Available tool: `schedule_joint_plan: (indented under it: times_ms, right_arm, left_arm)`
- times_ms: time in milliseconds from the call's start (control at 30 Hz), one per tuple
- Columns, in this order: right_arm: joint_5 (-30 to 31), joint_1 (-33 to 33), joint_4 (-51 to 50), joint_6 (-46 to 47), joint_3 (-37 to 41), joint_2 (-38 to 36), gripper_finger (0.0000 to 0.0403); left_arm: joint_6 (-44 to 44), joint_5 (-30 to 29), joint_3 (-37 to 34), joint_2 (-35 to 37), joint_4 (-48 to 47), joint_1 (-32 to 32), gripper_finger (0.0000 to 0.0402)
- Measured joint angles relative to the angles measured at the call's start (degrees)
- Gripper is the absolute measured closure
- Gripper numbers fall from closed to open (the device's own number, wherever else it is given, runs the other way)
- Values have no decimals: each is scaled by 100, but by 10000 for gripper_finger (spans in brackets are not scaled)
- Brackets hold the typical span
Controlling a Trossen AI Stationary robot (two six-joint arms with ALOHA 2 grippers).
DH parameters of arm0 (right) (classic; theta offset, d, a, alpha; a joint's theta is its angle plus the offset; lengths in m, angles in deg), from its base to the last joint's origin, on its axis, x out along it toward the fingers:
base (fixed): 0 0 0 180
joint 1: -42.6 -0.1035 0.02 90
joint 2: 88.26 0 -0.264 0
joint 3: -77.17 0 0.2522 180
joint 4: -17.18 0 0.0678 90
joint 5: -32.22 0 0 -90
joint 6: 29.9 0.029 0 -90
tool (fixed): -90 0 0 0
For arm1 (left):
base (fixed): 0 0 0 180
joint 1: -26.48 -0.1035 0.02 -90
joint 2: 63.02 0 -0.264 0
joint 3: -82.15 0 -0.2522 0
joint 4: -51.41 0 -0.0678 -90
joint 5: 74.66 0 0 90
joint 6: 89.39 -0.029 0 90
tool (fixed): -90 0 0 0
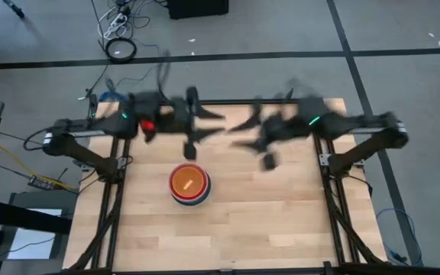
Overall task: Nest bowls inside each other
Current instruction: Return to Home Position
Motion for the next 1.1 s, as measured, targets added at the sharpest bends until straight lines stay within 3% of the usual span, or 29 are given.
schedule_joint_plan:
  times_ms: [133,233,433,767,967,1100]
  right_arm:
    - [-869,650,-1155,296,-9,-1195,259]
    - [-923,793,-1738,311,290,-1916,259]
    - [-818,797,-1539,486,1613,-3138,259]
    - [-722,799,-73,951,4431,-4600,259]
    - [-407,799,486,971,5980,-5273,259]
    - [-540,793,641,794,6823,-5790,259]
  left_arm:
    - [125,450,-102,505,-632,-630,254]
    - [8,500,-472,955,-705,-781,254]
    - [174,518,-1931,2048,-93,-690,254]
    - [959,219,-5258,3609,2244,-340,254]
    - [1235,-11,-6967,3813,3652,-117,254]
    - [1252,-6,-7965,3832,5039,-21,254]
